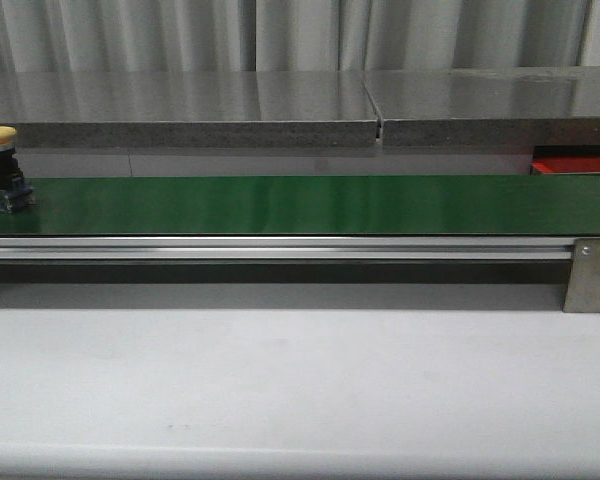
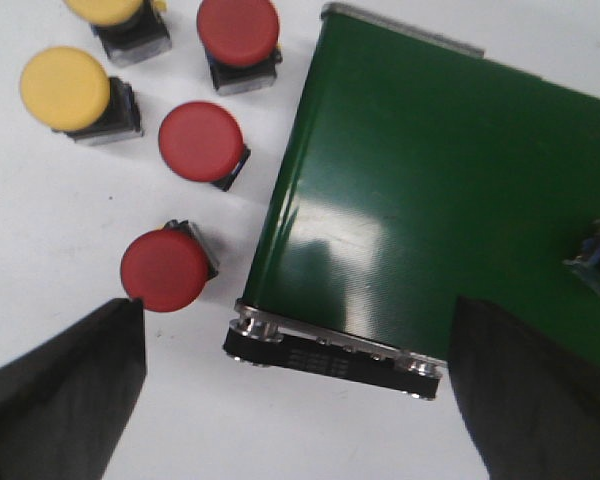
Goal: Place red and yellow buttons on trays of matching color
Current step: 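Move the left gripper to a red button in the cluster and grasp it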
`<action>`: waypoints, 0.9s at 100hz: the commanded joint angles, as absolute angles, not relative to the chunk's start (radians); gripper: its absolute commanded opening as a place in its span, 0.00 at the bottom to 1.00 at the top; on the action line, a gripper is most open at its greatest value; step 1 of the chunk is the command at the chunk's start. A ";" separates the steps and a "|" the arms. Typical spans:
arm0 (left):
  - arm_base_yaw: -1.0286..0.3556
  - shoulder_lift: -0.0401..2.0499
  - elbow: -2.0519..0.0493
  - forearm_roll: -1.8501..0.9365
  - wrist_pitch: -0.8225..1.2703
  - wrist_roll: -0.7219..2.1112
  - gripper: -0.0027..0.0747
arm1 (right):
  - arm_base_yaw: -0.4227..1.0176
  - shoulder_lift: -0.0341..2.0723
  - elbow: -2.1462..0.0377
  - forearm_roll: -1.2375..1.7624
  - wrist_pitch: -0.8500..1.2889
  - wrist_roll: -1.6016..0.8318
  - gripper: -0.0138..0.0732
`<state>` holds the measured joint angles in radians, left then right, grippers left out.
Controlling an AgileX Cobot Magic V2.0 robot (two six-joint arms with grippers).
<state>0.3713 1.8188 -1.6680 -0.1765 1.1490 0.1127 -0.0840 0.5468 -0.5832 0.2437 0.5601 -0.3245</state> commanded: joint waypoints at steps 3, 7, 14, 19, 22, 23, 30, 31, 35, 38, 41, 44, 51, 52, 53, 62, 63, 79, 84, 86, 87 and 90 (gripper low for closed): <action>0.396 1.743 -1.595 -0.184 1.045 0.108 0.81 | -0.081 0.547 -0.611 0.241 0.485 -0.331 0.02; 0.407 1.741 -1.566 -0.185 1.017 0.099 0.81 | -0.081 0.547 -0.611 0.241 0.485 -0.331 0.02; 0.427 1.741 -1.515 -0.185 0.974 0.085 0.81 | -0.081 0.547 -0.611 0.241 0.485 -0.331 0.02; 0.440 1.741 -1.489 -0.186 0.947 0.083 0.81 | -0.081 0.547 -0.611 0.241 0.485 -0.331 0.02; 0.448 1.741 -1.476 -0.188 0.931 0.083 0.81 | -0.081 0.547 -0.611 0.241 0.485 -0.331 0.02; 0.450 1.741 -1.476 -0.188 0.928 0.080 0.81 | -0.081 0.547 -0.611 0.241 0.485 -0.331 0.02; 0.463 1.741 -1.463 -0.188 0.897 0.070 0.81 | -0.081 0.547 -0.611 0.241 0.485 -0.331 0.02; 0.463 1.741 -1.462 -0.188 0.895 0.070 0.81 | -0.081 0.547 -0.611 0.241 0.485 -0.331 0.02; 0.469 1.745 -1.462 -0.188 0.881 0.068 0.81 | -0.081 0.547 -0.611 0.241 0.485 -0.331 0.02; 0.470 1.748 -1.462 -0.188 0.870 0.068 0.81 | -0.081 0.547 -0.611 0.241 0.485 -0.331 0.02; 0.470 1.749 -1.462 -0.188 0.864 0.068 0.81 | -0.081 0.547 -0.611 0.241 0.485 -0.331 0.02; 0.470 1.756 -1.462 -0.190 0.862 0.068 0.81 | -0.081 0.547 -0.611 0.241 0.485 -0.331 0.02; 0.470 1.773 -1.462 -0.197 0.857 0.068 0.81 | -0.081 0.547 -0.611 0.241 0.485 -0.331 0.02; 0.470 1.775 -1.462 -0.198 0.857 0.068 0.81 | -0.081 0.547 -0.611 0.241 0.485 -0.331 0.02; 0.470 1.778 -1.462 -0.201 0.857 0.068 0.81 | -0.081 0.547 -0.611 0.241 0.485 -0.331 0.02; 0.470 1.810 -1.462 -0.211 0.850 0.068 0.81 | -0.081 0.547 -0.611 0.241 0.485 -0.331 0.02; 0.470 1.815 -1.462 -0.211 0.851 0.068 0.81 | -0.081 0.547 -0.611 0.241 0.485 -0.331 0.02; 0.470 1.854 -1.464 -0.209 0.819 0.068 0.81 | -0.081 0.547 -0.611 0.241 0.485 -0.331 0.02; 0.470 1.859 -1.464 -0.209 0.804 0.068 0.81 | -0.081 0.547 -0.611 0.241 0.485 -0.331 0.02; 0.470 1.858 -1.464 -0.209 0.795 0.068 0.81 | -0.081 0.547 -0.611 0.241 0.485 -0.331 0.02; 0.470 1.858 -1.464 -0.209 0.795 0.068 0.81 | -0.081 0.547 -0.611 0.241 0.485 -0.331 0.02; 0.470 1.859 -1.464 -0.209 0.785 0.068 0.81 | -0.081 0.547 -0.611 0.241 0.485 -0.331 0.02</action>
<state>0.4676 1.9055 -1.4396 -0.1914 0.8428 0.0793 -0.0840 0.5468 -0.5832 0.2437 0.5601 -0.3245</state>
